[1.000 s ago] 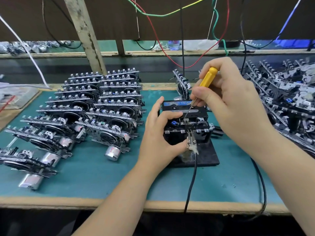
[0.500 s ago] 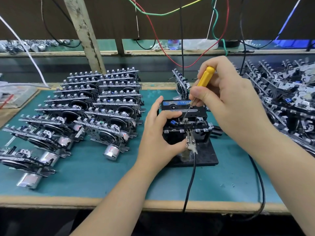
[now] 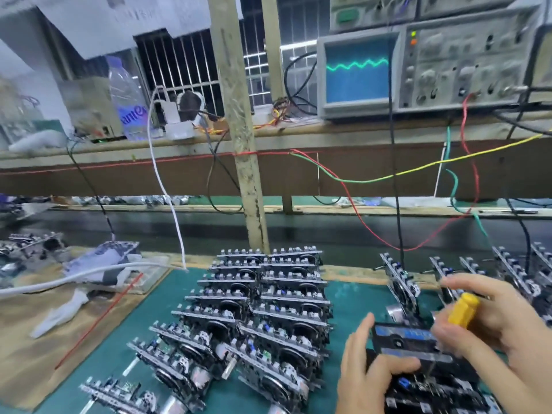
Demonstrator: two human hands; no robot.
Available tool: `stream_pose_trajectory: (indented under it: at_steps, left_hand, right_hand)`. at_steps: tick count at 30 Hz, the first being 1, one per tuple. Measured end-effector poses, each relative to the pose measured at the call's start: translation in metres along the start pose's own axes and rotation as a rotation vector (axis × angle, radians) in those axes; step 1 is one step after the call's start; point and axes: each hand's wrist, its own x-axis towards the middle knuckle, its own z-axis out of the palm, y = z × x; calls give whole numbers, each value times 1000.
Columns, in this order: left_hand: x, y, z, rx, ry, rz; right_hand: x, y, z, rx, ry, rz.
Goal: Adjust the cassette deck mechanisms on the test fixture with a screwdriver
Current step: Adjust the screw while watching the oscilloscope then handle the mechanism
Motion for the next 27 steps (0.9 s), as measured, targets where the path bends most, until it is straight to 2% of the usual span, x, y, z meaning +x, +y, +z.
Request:
stream_pose_trajectory:
  at_steps: [1, 3, 4, 5, 7, 8, 10, 15, 17, 19, 23, 27]
  left_hand:
    - [6, 2, -2, -38, 8, -31]
    - [15, 2, 9, -78, 16, -68]
    - [15, 2, 13, -97, 25, -115]
    - [18, 2, 13, -118, 36, -149]
    - [18, 1, 13, -123, 25, -180]
    - [18, 1, 13, -124, 10, -188]
    - [18, 3, 9, -130, 3, -183]
    - [9, -3, 4, -106, 11, -108]
    - [10, -3, 13, 92, -3, 70]
    - [6, -16, 10, 293, -94, 308]
    - [4, -22, 14, 297, -12, 375]
    - [7, -23, 15, 287, -2, 350]
  right_hand:
    - [0, 10, -3, 46, -98, 43]
    - [7, 24, -12, 38, -169, 155]
    - [11, 32, -14, 160, -340, 117]
    - [20, 35, -14, 330, -338, 182]
    - [22, 55, -23, -1, -372, 154]
    - [16, 69, -32, -55, -438, 128]
    - [12, 71, -35, -192, -349, -37]
    - [3, 27, -14, -468, -21, -292]
    - [0, 0, -10, -427, 50, -362]
    - [-1, -12, -10, -342, 40, -329]
    - [5, -23, -15, -431, -155, -281]
    - [24, -29, -34, -365, -455, -96]
